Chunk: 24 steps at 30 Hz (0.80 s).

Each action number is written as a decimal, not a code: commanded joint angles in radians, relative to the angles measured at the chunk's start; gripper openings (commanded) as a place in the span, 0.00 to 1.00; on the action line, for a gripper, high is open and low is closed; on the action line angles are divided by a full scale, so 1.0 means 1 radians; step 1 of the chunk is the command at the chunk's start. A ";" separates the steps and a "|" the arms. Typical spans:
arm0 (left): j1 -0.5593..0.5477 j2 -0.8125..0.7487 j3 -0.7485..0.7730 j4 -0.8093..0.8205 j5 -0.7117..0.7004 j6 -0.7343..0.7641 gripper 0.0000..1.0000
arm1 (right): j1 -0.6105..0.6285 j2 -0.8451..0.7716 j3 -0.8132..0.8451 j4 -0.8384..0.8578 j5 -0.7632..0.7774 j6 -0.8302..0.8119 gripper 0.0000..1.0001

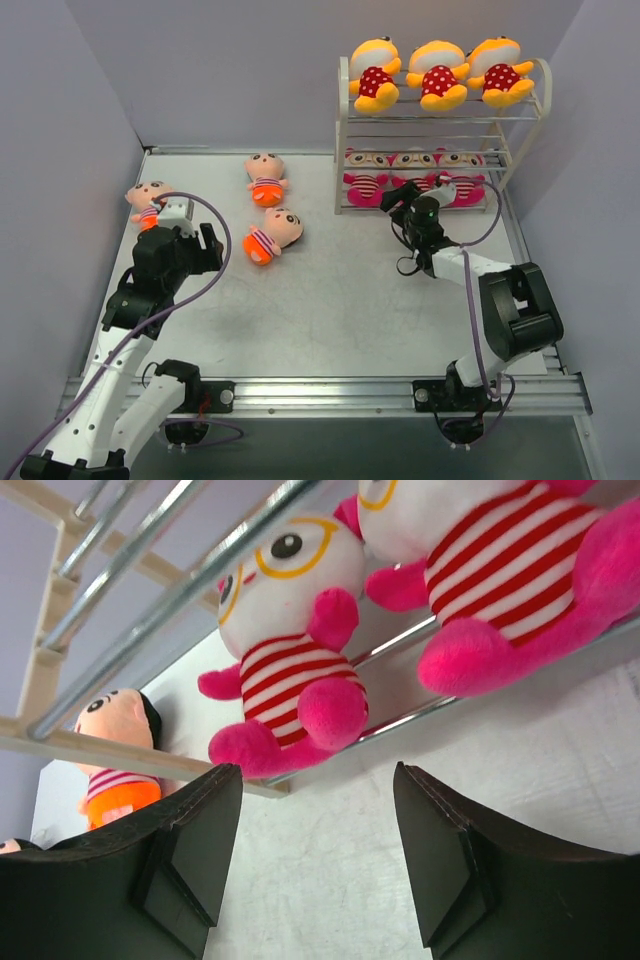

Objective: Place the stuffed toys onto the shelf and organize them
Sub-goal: Place the stuffed toy onto shelf

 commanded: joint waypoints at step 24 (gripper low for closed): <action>-0.024 -0.029 -0.004 0.007 -0.010 0.008 0.76 | 0.065 0.311 0.219 0.102 0.133 0.099 0.42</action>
